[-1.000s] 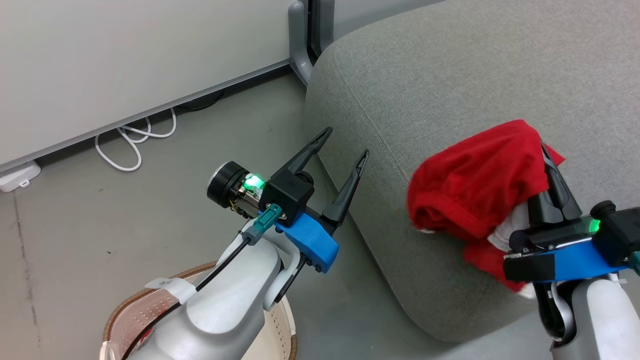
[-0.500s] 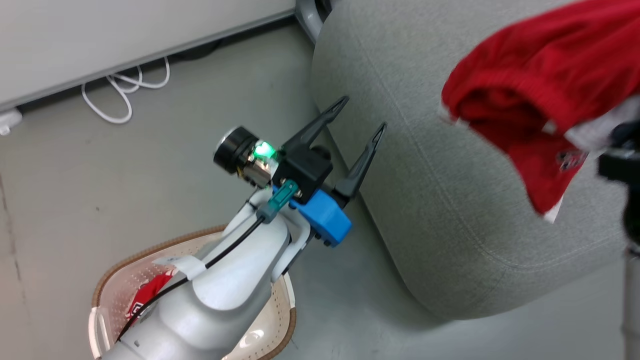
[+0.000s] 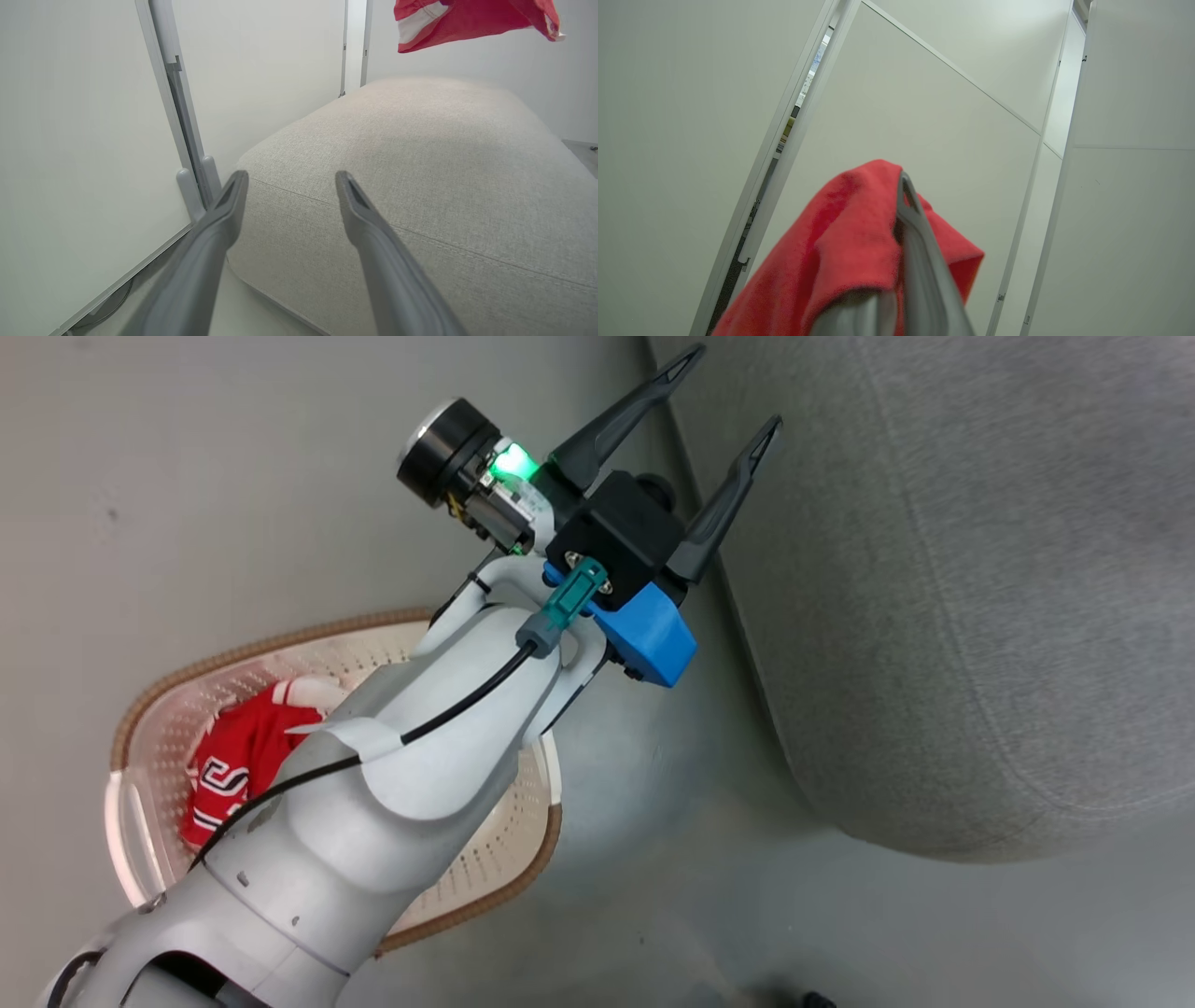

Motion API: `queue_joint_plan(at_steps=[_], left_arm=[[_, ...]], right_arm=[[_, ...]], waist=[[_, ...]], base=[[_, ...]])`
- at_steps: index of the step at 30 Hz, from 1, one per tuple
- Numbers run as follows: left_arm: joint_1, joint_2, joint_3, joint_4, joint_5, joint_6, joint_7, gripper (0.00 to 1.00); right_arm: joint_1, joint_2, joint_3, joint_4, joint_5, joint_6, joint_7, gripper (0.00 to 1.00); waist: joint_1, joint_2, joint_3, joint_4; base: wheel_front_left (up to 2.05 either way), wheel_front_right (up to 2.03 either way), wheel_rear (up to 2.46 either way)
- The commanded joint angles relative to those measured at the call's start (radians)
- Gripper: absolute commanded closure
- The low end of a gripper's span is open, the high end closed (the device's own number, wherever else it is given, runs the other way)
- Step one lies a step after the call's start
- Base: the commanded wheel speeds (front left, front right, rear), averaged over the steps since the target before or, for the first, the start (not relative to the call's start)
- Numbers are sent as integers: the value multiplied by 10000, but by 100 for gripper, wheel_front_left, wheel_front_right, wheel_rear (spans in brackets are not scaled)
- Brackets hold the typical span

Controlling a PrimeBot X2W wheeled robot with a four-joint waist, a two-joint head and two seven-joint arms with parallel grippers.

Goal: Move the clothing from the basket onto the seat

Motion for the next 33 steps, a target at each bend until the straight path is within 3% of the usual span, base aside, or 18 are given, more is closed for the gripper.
queue_joint_plan(at_steps=[1,5,8,17,25,26,27,28,33], left_arm=[[-241,-5,-18,6,75,31,-10,0],[-485,-60,-102,76,136,32,-51,0],[-604,-83,-159,157,173,22,-99,0],[-782,-136,-269,291,155,60,-189,0],[-712,-173,-278,333,38,136,-284,0],[-695,-167,-270,343,26,142,-284,0],[-675,-158,-260,351,22,159,-301,0],[-637,-149,-252,362,15,161,-321,0],[-299,-138,-177,425,-142,179,-391,0]], right_arm=[[-360,-272,-126,307,-1,1,-35,100],[-917,-796,-362,1146,36,3,-35,100],[-824,-827,-151,1892,-101,1,-35,100],[-43,25,-116,3775,-50,1,-36,100],[1111,712,-19,4386,219,1,-36,100],[1197,772,22,4443,297,1,-36,91],[1268,798,65,4475,417,1,-36,53],[1391,797,164,4523,473,1,-36,1],[2081,860,345,4172,540,1,-35,0]], waist=[[-2,0,837,179],[-2,0,1315,225],[-2,0,1540,245],[-2,0,1771,350],[-2,0,1650,463],[-2,0,1612,466],[-2,0,1568,465],[-2,0,1501,462],[-2,0,864,437]], base=[[0,0,0],[0,0,0],[0,0,0],[0,0,0],[0,0,0],[0,0,0],[0,0,0],[0,0,0],[0,0,0]])
